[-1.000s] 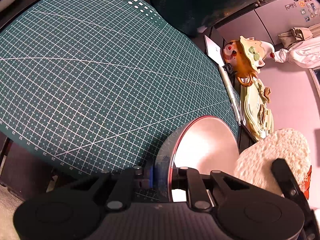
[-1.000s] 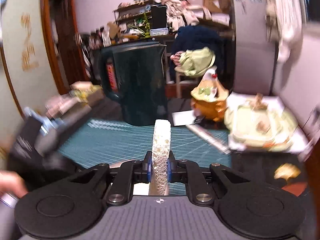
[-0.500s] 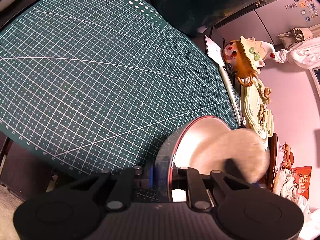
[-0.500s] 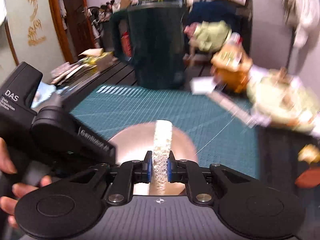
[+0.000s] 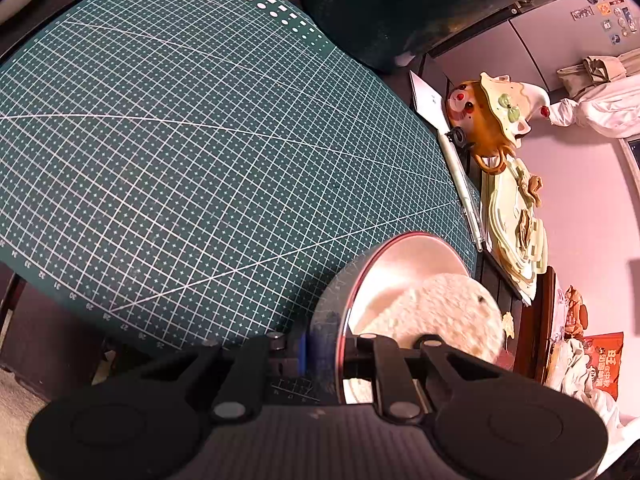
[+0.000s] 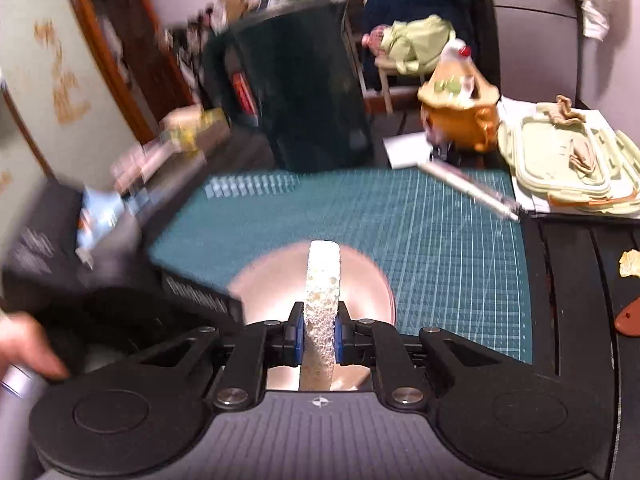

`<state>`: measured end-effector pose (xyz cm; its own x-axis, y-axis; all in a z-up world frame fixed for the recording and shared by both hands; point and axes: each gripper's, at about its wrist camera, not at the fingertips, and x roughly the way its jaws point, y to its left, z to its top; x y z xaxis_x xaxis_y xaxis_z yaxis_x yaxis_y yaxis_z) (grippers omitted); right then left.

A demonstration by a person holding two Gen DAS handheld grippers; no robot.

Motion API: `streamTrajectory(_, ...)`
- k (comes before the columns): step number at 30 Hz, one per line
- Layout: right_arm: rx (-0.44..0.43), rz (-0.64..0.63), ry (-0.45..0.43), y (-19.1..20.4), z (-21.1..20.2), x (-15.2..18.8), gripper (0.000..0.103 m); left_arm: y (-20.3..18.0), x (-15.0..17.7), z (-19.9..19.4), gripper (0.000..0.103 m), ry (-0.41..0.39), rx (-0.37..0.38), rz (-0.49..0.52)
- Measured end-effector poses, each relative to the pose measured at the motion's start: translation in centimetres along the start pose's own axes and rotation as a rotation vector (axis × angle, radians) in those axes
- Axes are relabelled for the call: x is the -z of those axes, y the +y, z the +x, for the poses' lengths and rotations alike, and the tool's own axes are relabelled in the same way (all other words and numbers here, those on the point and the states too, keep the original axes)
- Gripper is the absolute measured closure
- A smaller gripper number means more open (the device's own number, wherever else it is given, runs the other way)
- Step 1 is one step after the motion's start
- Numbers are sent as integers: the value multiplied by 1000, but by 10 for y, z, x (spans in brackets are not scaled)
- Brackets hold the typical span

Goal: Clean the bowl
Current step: 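Rub the sponge across the bowl bottom with the right gripper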

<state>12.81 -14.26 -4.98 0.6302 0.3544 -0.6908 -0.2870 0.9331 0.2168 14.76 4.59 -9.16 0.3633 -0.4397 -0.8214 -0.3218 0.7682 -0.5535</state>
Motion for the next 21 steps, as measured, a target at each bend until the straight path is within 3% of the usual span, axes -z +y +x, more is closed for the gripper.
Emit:
streamTrajectory(5, 152, -193, -64, 21, -2, 7, 91, -1, 0, 2, 88, -1, -1, 0)
streamTrajectory(10, 221, -257, -193, 27, -28, 0, 91, 3, -3, 3, 88, 2, 3, -2)
streamTrajectory(14, 100, -125, -174, 12, -39, -12, 90, 6, -1, 2, 88, 1, 2, 0)
streamTrajectory(17, -57, 50, -30, -5, -21, -12, 90, 7, 0, 1, 89, 1, 2, -2)
streamTrajectory(21, -37, 44, 40, -4, 1, -3, 90, 7, 1, 1, 89, 2, 3, -5)
